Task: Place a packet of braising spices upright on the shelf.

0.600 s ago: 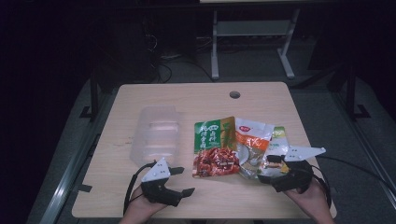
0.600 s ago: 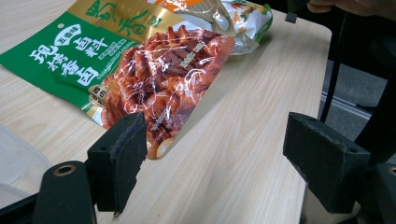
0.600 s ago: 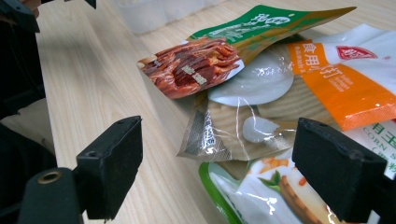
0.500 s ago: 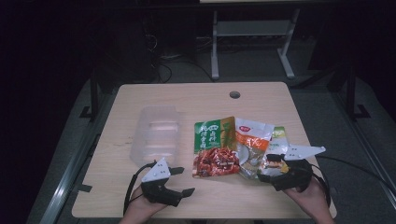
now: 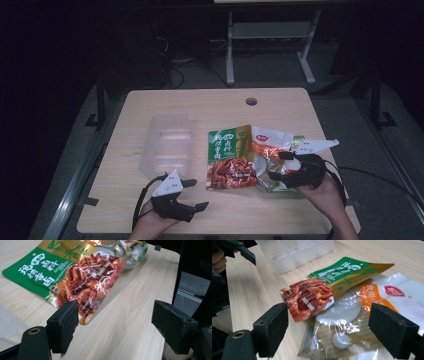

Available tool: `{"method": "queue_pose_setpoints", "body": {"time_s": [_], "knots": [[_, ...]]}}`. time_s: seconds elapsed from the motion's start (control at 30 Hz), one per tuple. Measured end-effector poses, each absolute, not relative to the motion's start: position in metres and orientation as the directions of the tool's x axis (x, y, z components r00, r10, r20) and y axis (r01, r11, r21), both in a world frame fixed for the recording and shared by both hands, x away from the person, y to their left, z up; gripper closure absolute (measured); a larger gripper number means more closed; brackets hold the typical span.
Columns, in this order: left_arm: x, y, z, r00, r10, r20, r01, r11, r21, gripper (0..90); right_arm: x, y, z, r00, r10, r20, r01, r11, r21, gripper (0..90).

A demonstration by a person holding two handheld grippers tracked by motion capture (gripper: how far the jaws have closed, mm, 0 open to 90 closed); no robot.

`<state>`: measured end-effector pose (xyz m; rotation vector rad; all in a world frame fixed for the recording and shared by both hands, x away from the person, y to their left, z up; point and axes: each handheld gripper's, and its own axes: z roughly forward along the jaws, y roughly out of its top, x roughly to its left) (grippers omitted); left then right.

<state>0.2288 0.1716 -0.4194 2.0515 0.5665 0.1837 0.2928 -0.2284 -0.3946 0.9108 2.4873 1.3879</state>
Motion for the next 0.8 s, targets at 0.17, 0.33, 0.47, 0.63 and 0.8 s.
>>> {"method": "queue_pose_setpoints", "body": {"time_s": [0.17,0.33,0.47,0.63,0.8], "knots": [[0.229,0.170,-0.420,0.880,0.465,-0.099,0.320,-0.425,0.847,21.5,0.312,-0.217,-0.392,-0.795,0.576,0.191,0.475,0.394,0.787,15.7],[0.229,0.169,-0.420,0.881,0.463,-0.097,0.317,-0.426,0.847,21.5,0.336,-0.202,-0.388,-0.792,0.579,0.194,0.491,0.416,0.765,16.0],[0.230,0.170,-0.420,0.880,0.465,-0.095,0.316,-0.424,0.849,21.5,0.355,-0.192,-0.385,-0.781,0.588,0.209,0.525,0.437,0.731,16.7],[0.230,0.169,-0.419,0.880,0.466,-0.095,0.314,-0.419,0.852,21.5,0.380,-0.185,-0.386,-0.758,0.606,0.241,0.574,0.443,0.689,16.6],[0.231,0.170,-0.419,0.880,0.465,-0.098,0.317,-0.423,0.849,21.4,0.400,-0.178,-0.391,-0.739,0.611,0.283,0.617,0.445,0.649,15.2]]}}
